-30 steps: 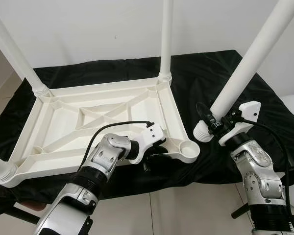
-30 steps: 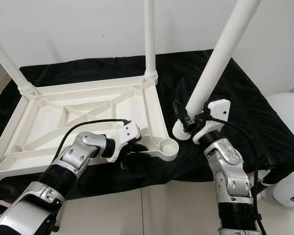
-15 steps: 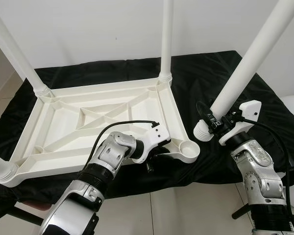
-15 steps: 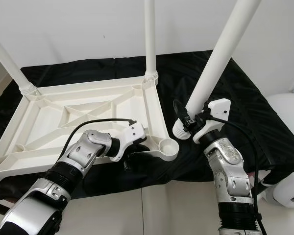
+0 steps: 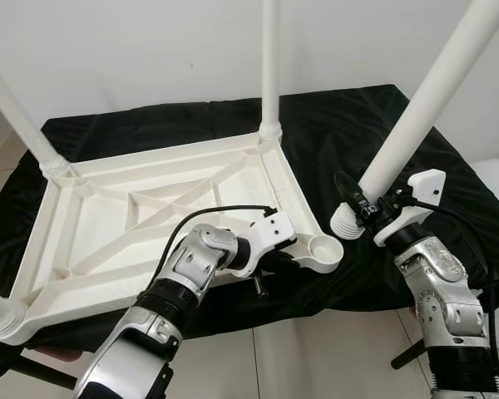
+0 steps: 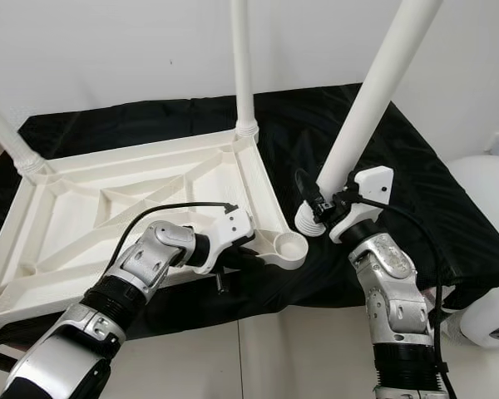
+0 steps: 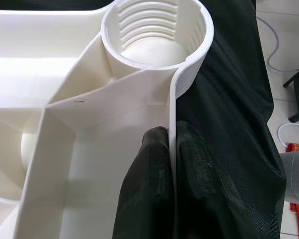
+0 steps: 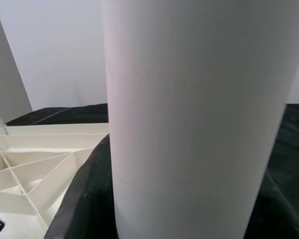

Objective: Building children table

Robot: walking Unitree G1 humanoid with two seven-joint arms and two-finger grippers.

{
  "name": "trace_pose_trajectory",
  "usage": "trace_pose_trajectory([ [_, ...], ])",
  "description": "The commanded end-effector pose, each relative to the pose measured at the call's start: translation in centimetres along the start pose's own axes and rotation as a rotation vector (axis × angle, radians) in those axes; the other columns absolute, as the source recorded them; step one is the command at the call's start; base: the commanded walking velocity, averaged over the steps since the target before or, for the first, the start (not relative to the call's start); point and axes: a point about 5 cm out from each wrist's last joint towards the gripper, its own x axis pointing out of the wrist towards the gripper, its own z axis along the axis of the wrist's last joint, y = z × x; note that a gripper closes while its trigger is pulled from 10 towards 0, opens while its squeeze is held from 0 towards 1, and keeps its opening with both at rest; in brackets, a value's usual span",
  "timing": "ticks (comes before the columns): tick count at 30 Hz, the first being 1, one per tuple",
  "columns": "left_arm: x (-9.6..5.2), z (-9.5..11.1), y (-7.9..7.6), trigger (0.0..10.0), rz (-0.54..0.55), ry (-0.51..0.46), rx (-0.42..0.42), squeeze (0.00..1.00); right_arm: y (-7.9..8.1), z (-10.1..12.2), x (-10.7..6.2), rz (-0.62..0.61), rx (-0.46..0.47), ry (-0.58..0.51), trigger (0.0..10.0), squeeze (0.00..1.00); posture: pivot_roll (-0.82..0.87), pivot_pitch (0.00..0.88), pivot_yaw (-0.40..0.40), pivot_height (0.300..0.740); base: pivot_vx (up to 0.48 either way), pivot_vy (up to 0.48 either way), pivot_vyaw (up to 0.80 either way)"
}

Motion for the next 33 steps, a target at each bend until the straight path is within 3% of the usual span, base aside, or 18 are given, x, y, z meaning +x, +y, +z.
trace_pose_trajectory([
  [1, -0.2, -2.8, 0.8, 2.9, 0.229, 0.097, -0.065, 0.00, 0.5, 0.4, 0.2, 0.040, -0.002, -0.012, 10.0, 0.00, -0.16, 0.094, 0.111, 0.740, 0.000, 0.000, 0.00],
  [2, -0.2, -2.8, 0.8, 2.9, 0.229, 0.097, -0.065, 0.00, 0.5, 0.4, 0.2, 0.040, -0.002, -0.012, 10.0, 0.00, -0.16, 0.094, 0.111, 0.740, 0.000, 0.000, 0.00],
  [3, -0.5, -3.2, 0.8, 10.0, 0.224, 0.114, -0.052, 0.00, 0.5, 0.3, 0.1, 0.045, -0.009, -0.003, 10.0, 0.00, -0.16, 0.094, 0.110, 0.740, 0.000, 0.000, 0.00],
  [7, -1.8, -4.2, 1.3, 10.0, 0.223, 0.150, -0.005, 0.00, 0.3, 0.2, -0.1, 0.067, -0.009, 0.015, 10.0, 0.00, -0.16, 0.095, 0.108, 0.740, 0.000, 0.000, 0.00],
  [13, -2.7, -4.8, 2.0, 10.0, 0.255, 0.169, -0.009, 0.00, 0.3, 0.1, -0.3, 0.100, -0.009, 0.030, 10.0, 0.00, -0.16, 0.095, 0.103, 0.740, 0.000, 0.000, 0.00],
  [16, -3.2, -5.0, 2.3, 10.0, 0.266, 0.178, -0.003, 0.00, -0.3, -0.5, -1.2, 0.155, 0.024, 0.085, 10.0, 0.00, -0.16, 0.095, 0.102, 0.740, 0.000, 0.000, 0.00],
  [20, -3.2, -4.8, 2.3, 10.0, 0.265, 0.167, 0.000, 0.00, -1.3, -0.7, -1.5, 0.173, 0.002, 0.106, 10.0, 0.00, -0.16, 0.095, 0.103, 0.740, 0.000, 0.000, 0.00],
  [24, -3.1, -4.6, 2.1, 10.0, 0.254, 0.158, 0.006, 0.00, -1.4, -0.7, -1.0, 0.164, -0.022, 0.095, 10.0, 0.00, -0.16, 0.096, 0.105, 0.740, 0.000, 0.000, 0.00],
  [33, -3.4, -4.4, 1.1, 10.0, 0.210, 0.135, 0.029, 0.00, 0.7, -0.8, 1.5, 0.285, 0.016, 0.057, 10.0, 0.00, -0.14, 0.097, 0.099, 0.740, 0.000, 0.000, 0.00],
])
